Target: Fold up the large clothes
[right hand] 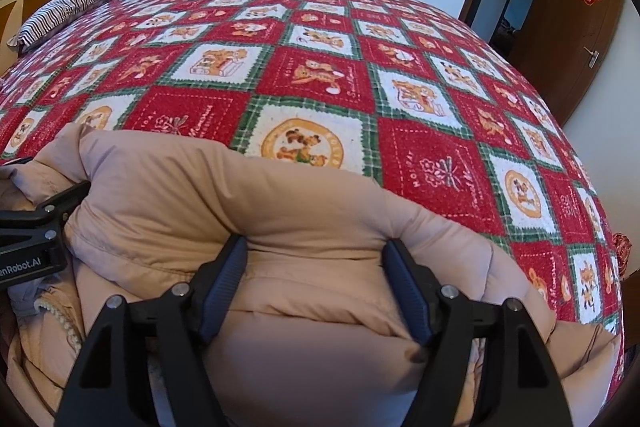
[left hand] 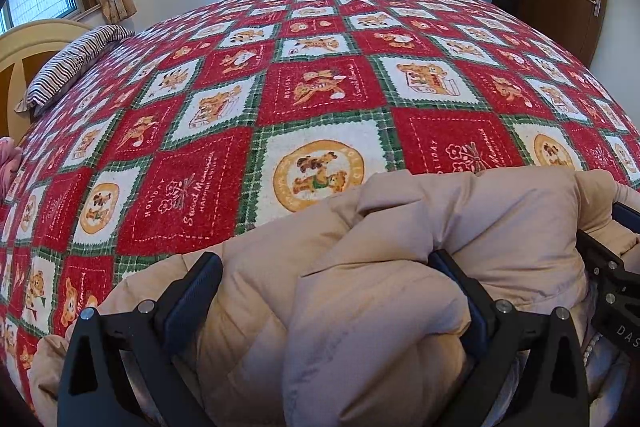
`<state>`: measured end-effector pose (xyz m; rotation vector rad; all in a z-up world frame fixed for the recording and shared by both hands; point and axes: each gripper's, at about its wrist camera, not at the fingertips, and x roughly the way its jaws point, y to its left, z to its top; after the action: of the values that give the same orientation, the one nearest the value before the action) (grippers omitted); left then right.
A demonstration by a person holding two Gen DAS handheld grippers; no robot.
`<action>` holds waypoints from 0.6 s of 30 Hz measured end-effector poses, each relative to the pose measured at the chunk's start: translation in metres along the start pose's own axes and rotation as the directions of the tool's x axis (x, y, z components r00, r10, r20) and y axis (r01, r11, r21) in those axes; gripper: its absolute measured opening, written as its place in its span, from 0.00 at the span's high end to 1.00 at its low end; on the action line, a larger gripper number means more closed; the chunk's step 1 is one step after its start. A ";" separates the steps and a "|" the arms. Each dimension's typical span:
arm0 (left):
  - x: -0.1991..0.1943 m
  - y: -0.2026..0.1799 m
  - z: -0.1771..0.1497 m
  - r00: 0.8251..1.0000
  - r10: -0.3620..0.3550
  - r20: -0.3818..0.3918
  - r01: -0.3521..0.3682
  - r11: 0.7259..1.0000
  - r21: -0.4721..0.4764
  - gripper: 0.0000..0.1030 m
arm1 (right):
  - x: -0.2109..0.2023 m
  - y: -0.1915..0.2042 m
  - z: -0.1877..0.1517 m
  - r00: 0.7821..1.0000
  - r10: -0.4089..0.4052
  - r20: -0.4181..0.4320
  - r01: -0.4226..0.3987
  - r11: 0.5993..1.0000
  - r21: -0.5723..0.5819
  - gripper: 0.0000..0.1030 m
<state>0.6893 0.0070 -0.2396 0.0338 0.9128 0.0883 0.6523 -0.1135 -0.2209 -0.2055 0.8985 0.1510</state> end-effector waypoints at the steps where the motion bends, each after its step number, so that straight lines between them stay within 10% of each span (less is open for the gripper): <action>1: 0.000 0.000 0.000 1.000 0.000 0.000 0.000 1.000 0.000 0.01 | 0.000 0.000 0.000 1.000 -0.001 -0.002 0.001 1.000 -0.001 0.27; 18: -0.021 0.004 0.011 0.999 -0.021 -0.030 0.022 1.000 0.010 0.01 | -0.003 -0.003 0.002 0.999 -0.019 -0.040 0.019 1.000 -0.007 0.21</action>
<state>0.6846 0.0091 -0.2158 0.0325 0.9435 0.0641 0.6524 -0.1157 -0.2165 -0.2239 0.9357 0.1325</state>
